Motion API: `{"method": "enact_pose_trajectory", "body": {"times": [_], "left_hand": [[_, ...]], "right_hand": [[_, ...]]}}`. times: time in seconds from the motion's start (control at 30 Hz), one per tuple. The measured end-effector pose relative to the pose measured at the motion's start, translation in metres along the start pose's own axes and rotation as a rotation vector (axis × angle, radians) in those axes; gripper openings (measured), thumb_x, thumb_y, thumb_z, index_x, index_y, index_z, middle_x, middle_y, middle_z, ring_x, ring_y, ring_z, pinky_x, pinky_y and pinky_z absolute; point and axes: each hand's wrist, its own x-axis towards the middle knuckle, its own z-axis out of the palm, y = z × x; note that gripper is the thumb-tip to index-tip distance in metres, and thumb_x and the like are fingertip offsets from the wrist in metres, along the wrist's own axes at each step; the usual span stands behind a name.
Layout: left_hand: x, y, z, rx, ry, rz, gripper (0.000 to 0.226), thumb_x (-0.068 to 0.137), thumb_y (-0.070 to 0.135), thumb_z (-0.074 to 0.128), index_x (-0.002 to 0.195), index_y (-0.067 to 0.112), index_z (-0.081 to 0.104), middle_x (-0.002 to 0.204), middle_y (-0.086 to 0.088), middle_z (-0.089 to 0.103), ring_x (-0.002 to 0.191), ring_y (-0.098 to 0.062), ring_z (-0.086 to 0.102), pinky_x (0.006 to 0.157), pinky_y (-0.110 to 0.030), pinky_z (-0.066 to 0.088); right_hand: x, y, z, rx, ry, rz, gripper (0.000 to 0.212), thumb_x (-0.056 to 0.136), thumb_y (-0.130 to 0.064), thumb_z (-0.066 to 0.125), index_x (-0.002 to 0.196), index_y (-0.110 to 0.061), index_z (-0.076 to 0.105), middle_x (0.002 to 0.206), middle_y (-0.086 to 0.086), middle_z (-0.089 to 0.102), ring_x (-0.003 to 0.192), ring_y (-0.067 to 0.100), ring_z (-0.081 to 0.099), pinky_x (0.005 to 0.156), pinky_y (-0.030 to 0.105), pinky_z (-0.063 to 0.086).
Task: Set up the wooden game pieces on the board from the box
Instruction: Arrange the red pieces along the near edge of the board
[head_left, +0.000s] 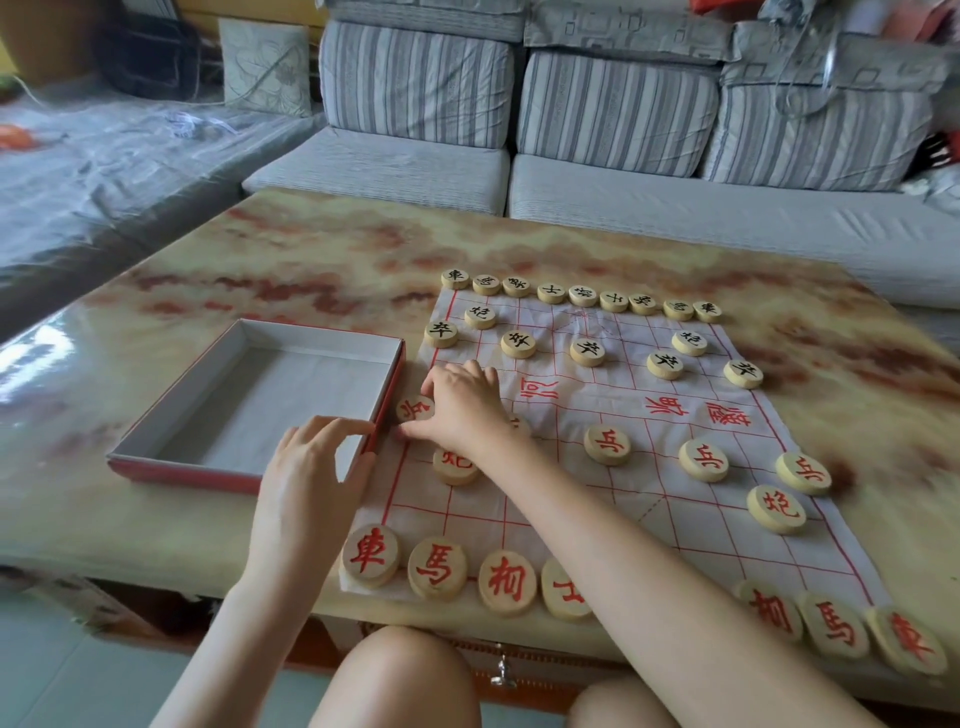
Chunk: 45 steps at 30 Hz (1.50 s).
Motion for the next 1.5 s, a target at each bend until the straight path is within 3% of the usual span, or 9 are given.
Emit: {"method": "enact_pose_trajectory", "body": {"times": [0.23, 0.8, 0.9, 1.03, 1.13, 1.2, 1.27, 1.33, 1.5], "left_hand": [[0.001, -0.006, 0.003, -0.052, -0.014, -0.010, 0.019, 0.081, 0.021, 0.068, 0.100, 0.021, 0.069, 0.102, 0.002, 0.065, 0.091, -0.019, 0.061, 0.076, -0.031, 0.051], [0.001, -0.006, 0.003, -0.069, -0.039, -0.024, 0.021, 0.083, 0.022, 0.065, 0.104, 0.022, 0.067, 0.107, 0.004, 0.063, 0.093, -0.018, 0.060, 0.077, -0.032, 0.053], [0.004, -0.004, 0.001, -0.057, -0.046, -0.002, 0.023, 0.083, 0.023, 0.065, 0.105, 0.021, 0.067, 0.109, 0.002, 0.063, 0.097, -0.022, 0.059, 0.081, -0.035, 0.052], [0.021, 0.005, -0.001, -0.012, -0.058, 0.095, 0.030, 0.082, 0.022, 0.066, 0.112, 0.023, 0.064, 0.116, 0.001, 0.062, 0.109, -0.022, 0.053, 0.089, -0.030, 0.040], [0.041, 0.014, 0.003, 0.100, -0.208, 0.187, 0.044, 0.083, 0.025, 0.065, 0.125, 0.026, 0.055, 0.132, 0.002, 0.054, 0.129, -0.020, 0.039, 0.107, -0.036, 0.027], [0.054, 0.016, 0.009, 0.181, -0.300, 0.221, 0.052, 0.082, 0.029, 0.066, 0.131, 0.028, 0.049, 0.139, 0.003, 0.048, 0.137, -0.019, 0.029, 0.113, -0.038, 0.017], [0.065, 0.015, 0.015, 0.220, -0.353, 0.251, 0.057, 0.080, 0.032, 0.067, 0.133, 0.029, 0.047, 0.141, 0.004, 0.045, 0.140, -0.018, 0.023, 0.115, -0.040, 0.009], [0.071, 0.016, 0.019, 0.243, -0.392, 0.248, 0.057, 0.080, 0.034, 0.066, 0.133, 0.028, 0.046, 0.142, 0.005, 0.044, 0.141, -0.016, 0.019, 0.116, -0.043, 0.004], [0.079, 0.019, 0.023, 0.280, -0.443, 0.238, 0.055, 0.083, 0.037, 0.063, 0.135, 0.028, 0.045, 0.143, 0.004, 0.043, 0.143, -0.015, 0.016, 0.115, -0.047, -0.004]], "right_hand": [[-0.002, 0.002, -0.004, 0.149, -0.135, 0.007, 0.053, 0.077, -0.029, 0.068, 0.128, -0.026, 0.053, 0.121, 0.004, 0.052, 0.118, 0.024, 0.035, 0.090, 0.033, 0.022], [-0.008, 0.009, -0.004, 0.281, -0.162, -0.030, 0.066, 0.077, -0.018, 0.065, 0.139, -0.022, 0.040, 0.138, 0.004, 0.039, 0.130, 0.025, 0.026, 0.110, 0.041, 0.022], [-0.016, 0.022, -0.017, 0.367, -0.076, -0.026, 0.056, 0.081, -0.021, 0.064, 0.134, -0.025, 0.047, 0.136, 0.001, 0.045, 0.127, 0.024, 0.031, 0.108, 0.039, 0.024], [-0.040, 0.056, -0.034, 0.440, -0.015, -0.011, 0.039, 0.084, -0.024, 0.064, 0.122, -0.028, 0.058, 0.124, -0.010, 0.053, 0.125, 0.018, 0.033, 0.108, 0.036, 0.024], [-0.057, 0.082, -0.039, 0.399, -0.007, 0.034, 0.042, 0.083, -0.027, 0.066, 0.124, -0.029, 0.056, 0.129, -0.009, 0.052, 0.127, 0.014, 0.030, 0.098, 0.026, 0.022], [-0.063, 0.094, -0.037, 0.363, 0.016, 0.086, 0.045, 0.080, -0.033, 0.069, 0.124, -0.030, 0.056, 0.125, -0.014, 0.053, 0.127, 0.014, 0.030, 0.097, 0.027, 0.023], [-0.066, 0.099, -0.031, 0.348, 0.015, 0.134, 0.052, 0.075, -0.044, 0.071, 0.123, -0.035, 0.055, 0.118, -0.019, 0.053, 0.124, 0.014, 0.033, 0.101, 0.033, 0.027], [-0.065, 0.098, -0.025, 0.310, 0.009, 0.124, 0.057, 0.069, -0.053, 0.071, 0.122, -0.038, 0.054, 0.121, -0.012, 0.055, 0.122, 0.016, 0.035, 0.102, 0.037, 0.030], [-0.059, 0.085, -0.019, 0.196, 0.050, 0.038, 0.052, 0.073, -0.044, 0.072, 0.121, -0.029, 0.056, 0.119, -0.009, 0.056, 0.114, 0.016, 0.036, 0.089, 0.030, 0.024]]}}
